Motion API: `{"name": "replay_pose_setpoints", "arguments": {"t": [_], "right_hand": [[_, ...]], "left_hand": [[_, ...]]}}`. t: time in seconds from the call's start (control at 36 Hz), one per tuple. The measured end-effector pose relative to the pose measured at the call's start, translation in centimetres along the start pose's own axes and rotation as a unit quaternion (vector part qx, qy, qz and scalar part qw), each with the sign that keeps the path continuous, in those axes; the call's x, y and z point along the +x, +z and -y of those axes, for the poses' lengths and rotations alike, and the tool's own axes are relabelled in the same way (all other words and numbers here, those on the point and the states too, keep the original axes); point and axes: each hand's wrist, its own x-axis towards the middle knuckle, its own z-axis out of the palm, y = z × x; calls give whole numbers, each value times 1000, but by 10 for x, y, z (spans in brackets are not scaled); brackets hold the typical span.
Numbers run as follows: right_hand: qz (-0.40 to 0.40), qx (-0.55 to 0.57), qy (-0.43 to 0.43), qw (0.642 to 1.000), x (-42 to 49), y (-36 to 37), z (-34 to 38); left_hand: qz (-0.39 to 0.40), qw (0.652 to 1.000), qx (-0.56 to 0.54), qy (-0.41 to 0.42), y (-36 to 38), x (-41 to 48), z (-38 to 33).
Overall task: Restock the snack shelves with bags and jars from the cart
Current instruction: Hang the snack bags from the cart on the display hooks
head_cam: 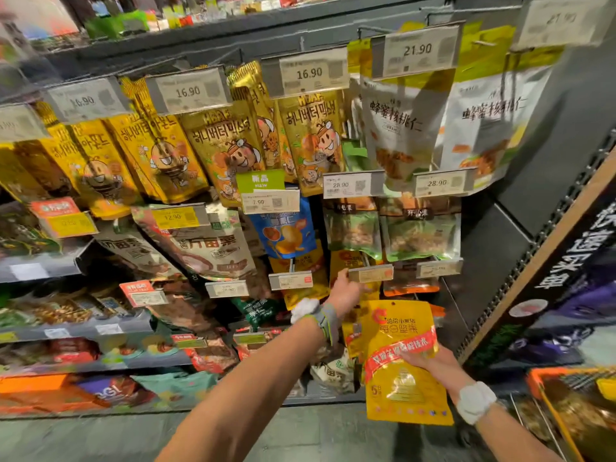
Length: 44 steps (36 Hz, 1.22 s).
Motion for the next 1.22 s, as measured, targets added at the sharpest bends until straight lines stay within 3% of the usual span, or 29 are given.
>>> {"name": "replay_pose_setpoints", "arguments": {"t": [0.08, 0.25, 0.5, 0.69, 0.86, 1.22], "right_hand": [[2, 7, -11, 1000, 2, 0, 5], [22, -8, -42, 999, 10, 9, 18], [52, -45, -116, 991, 34, 18, 43], [7, -45, -126, 991, 44, 22, 56], [15, -49, -135, 989, 52, 26, 63], [-45, -87, -78, 992, 98, 31, 39]], "left_hand": [[-24, 995, -99, -20, -5, -3, -8], [-4, 984, -175, 7, -21, -5, -21], [24, 989, -148, 9, -28, -6, -26], [42, 992, -117, 35, -32, -10, -25], [55, 993, -101, 40, -34, -10, -25], [68, 994, -73, 33, -39, -11, -23]]}}
